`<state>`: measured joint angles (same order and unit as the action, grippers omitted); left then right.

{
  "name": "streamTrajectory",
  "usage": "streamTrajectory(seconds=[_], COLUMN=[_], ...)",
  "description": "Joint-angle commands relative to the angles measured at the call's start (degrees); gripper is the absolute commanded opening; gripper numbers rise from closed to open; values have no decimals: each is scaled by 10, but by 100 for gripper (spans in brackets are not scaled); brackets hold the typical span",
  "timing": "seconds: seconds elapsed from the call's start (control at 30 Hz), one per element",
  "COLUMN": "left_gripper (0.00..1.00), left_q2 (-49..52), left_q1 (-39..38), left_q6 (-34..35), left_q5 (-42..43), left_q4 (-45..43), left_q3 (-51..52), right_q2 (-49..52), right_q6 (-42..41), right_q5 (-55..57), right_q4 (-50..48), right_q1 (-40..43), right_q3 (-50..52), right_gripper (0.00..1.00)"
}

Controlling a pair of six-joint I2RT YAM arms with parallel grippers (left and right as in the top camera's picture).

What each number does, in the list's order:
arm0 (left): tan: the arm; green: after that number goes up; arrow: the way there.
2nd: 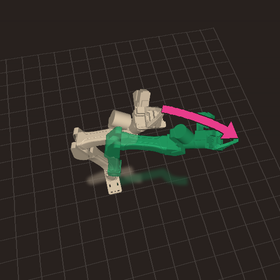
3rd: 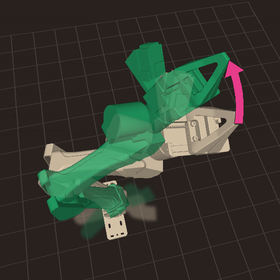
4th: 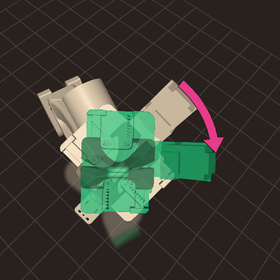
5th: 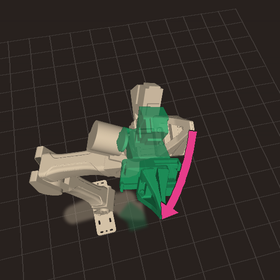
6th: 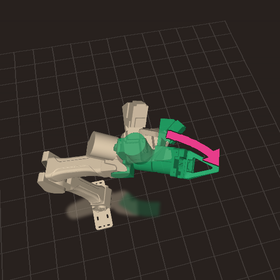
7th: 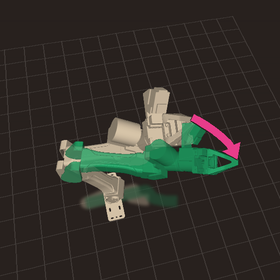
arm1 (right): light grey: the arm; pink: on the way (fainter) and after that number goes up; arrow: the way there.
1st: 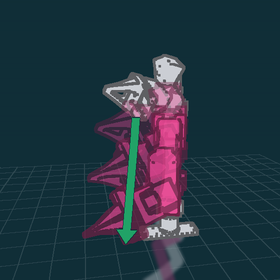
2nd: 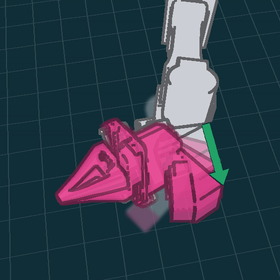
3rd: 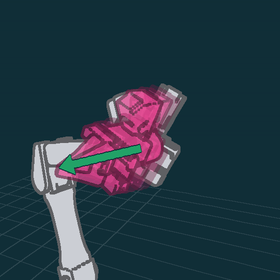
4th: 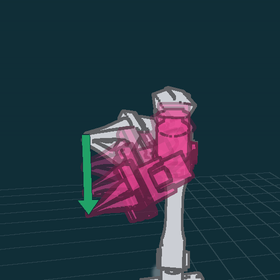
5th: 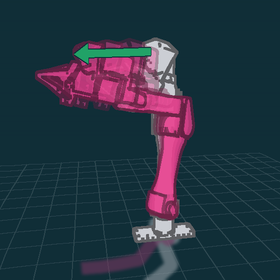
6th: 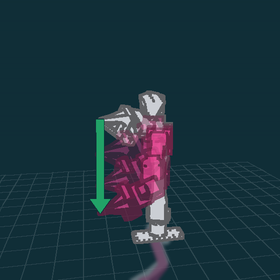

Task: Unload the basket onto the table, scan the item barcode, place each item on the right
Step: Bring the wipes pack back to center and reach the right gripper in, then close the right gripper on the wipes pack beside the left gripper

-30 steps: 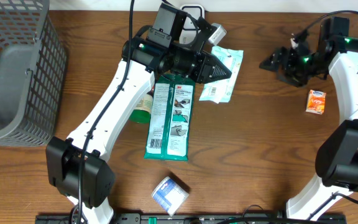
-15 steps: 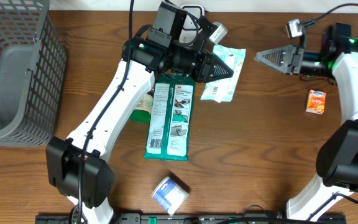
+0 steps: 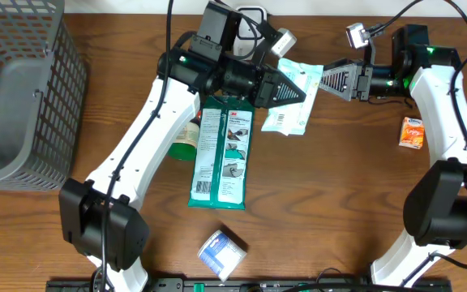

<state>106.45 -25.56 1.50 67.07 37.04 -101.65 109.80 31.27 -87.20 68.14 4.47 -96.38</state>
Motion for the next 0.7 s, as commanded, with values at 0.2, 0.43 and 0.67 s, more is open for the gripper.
streamTrajectory(seconds=[0.2, 0.43, 0.67], left_gripper=[8, 8, 8], left_q2=[6, 6, 6], left_q1=[24, 20, 20], left_q6=[-1, -1, -1], left_q5=[13, 56, 76], left_q4=[-2, -2, -2], left_q3=[3, 3, 3], right_q2=[-74, -75, -75], right_q6=[-16, -3, -3], right_q5=[-23, -22, -22], right_q4=[0, -5, -33], right_q1=[2, -9, -35], right_q3=[-3, -3, -3], right_gripper=[60, 63, 62])
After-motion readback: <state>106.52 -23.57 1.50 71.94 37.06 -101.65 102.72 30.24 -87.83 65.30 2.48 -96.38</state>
